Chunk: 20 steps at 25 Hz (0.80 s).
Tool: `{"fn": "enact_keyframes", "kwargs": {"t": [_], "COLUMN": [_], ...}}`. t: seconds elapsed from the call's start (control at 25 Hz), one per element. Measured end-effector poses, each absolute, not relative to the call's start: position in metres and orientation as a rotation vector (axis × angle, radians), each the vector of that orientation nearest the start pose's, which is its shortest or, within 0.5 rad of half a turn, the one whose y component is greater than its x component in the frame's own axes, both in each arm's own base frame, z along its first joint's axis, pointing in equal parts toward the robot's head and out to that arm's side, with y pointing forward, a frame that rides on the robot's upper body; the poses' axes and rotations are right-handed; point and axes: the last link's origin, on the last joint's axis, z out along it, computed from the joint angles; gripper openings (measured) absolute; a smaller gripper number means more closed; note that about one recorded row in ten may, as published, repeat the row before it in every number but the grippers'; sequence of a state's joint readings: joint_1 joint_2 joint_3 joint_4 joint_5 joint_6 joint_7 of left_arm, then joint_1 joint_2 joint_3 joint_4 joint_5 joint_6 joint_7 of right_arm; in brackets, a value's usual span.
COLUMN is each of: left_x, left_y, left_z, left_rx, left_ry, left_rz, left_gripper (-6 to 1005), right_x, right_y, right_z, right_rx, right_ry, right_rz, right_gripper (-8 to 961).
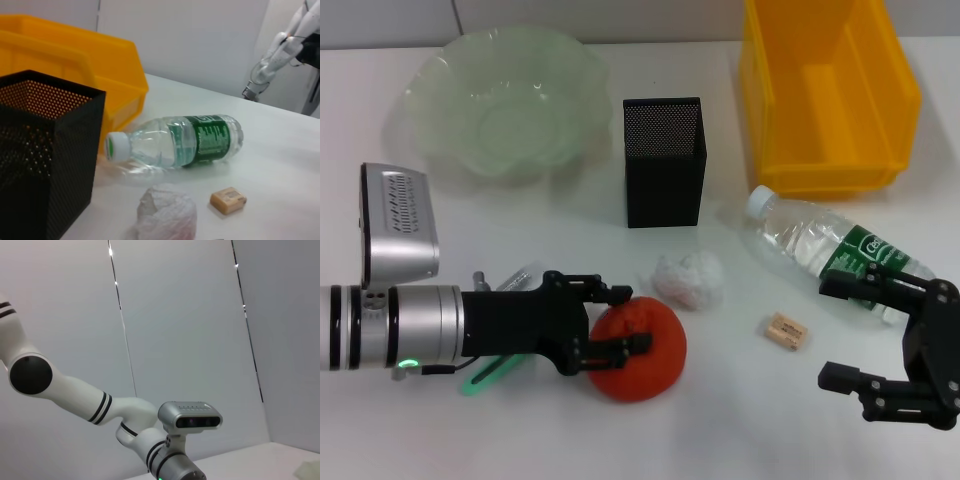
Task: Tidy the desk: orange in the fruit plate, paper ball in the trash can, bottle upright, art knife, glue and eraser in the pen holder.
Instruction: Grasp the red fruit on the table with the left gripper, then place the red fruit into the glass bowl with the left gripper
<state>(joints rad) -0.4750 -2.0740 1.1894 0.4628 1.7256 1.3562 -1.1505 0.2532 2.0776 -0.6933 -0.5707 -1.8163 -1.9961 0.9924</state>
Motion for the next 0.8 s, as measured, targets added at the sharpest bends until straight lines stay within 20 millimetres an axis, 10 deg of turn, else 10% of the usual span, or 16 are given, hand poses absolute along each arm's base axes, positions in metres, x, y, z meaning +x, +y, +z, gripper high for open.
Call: {"fn": "enact_keyframes", "kwargs": {"t": [0.32,0.8], "left_x": [-0.272,-0.265], "left_y": [0.291,0.287], "left_z": [-0.073,-0.059], "left_rx": [-2.898,-2.885], "left_ry": [-0.506,-0.525], "left_rz": [-0.581,-0.739], "left_gripper": [659,179], "right_x": [0.285,0.285], "right_y": [0.209,0.205], "right_z": [0.012,0.009], "right_rx": [-2.693,-2.687], "right_ry": [0.318,0.338], "right_rz": [1.223,1.256], "right_gripper": [833,833]}}
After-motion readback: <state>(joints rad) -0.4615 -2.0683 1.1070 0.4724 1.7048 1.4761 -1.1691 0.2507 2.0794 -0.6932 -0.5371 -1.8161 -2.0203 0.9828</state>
